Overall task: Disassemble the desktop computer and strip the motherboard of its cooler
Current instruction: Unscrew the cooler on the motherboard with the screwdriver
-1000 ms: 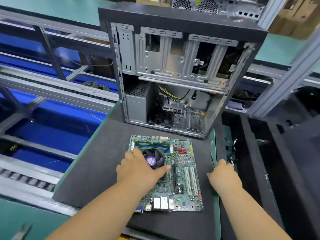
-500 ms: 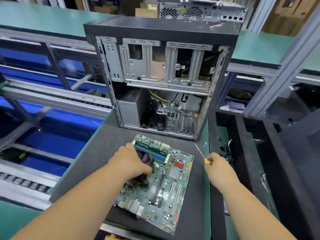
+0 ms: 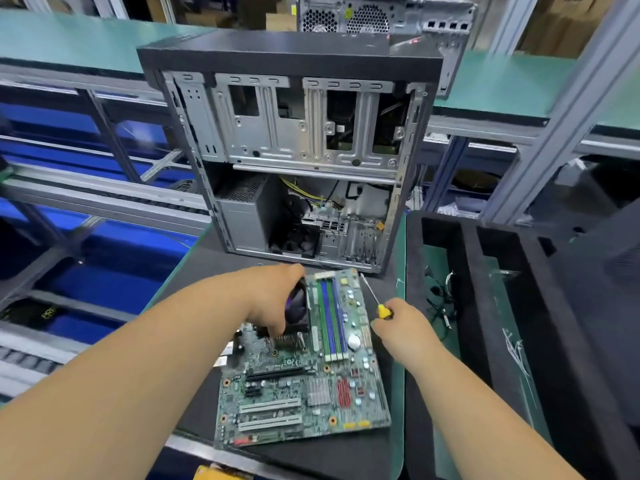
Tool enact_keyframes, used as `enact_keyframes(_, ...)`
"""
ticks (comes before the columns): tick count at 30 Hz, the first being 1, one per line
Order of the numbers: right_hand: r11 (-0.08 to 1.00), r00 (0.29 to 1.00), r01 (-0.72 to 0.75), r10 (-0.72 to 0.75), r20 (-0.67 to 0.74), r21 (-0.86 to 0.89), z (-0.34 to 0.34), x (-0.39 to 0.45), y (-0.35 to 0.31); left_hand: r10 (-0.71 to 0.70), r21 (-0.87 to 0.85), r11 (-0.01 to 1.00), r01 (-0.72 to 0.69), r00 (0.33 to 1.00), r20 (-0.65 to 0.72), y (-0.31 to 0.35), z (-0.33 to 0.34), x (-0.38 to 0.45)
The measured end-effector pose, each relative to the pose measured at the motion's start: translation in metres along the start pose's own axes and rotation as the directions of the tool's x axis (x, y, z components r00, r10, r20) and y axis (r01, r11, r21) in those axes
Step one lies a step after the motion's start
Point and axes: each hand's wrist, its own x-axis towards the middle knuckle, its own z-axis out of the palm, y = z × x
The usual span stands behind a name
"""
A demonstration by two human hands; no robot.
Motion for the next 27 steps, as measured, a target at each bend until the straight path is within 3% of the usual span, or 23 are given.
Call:
enact_keyframes(6,0.99,0.994,-0.094,0.089,-0.056,-0.109,-0.007,0.004,0.015,0.158,0.277,0.943,-0.185,0.98,0.119,0.04,0.011,0.015)
enact_keyframes(9,0.986,0.997,-0.077,0.072,-0.037,-0.151,-0.01,0.005,0.023,0.221,0.272,0.936,-0.222,0.975,0.036,0.05,0.023,0.015)
enact_keyframes(14,0.997,0.997,0.068,-0.067,-0.028,0.024,-0.007,0.001,0.02,0.211,0.155,0.969,-0.194,0.973,-0.097,0.03,0.041,0.007)
enact_keyframes(17,0.977,0.978,0.208,-0.209,0.023,0.039,-0.002,-0.002,0.003,0.061,0.045,0.998,-0.053,0.979,-0.197,0.014,0.054,-0.01)
enact_keyframes(20,0.936,0.93,0.35,-0.341,0.136,-0.047,0.003,-0.005,-0.02,-0.165,-0.233,0.967,0.106,0.954,-0.249,-0.003,0.072,-0.031)
enact_keyframes(23,0.847,0.859,0.491,-0.432,0.275,-0.206,0.011,-0.011,-0.042,-0.436,-0.519,0.81,0.274,0.873,-0.219,-0.021,0.096,-0.054)
enact_keyframes(27,0.617,0.814,0.581,-0.453,0.363,-0.531,0.028,-0.01,-0.065,-0.671,-0.703,0.588,0.4,0.726,-0.148,-0.035,0.123,-0.076)
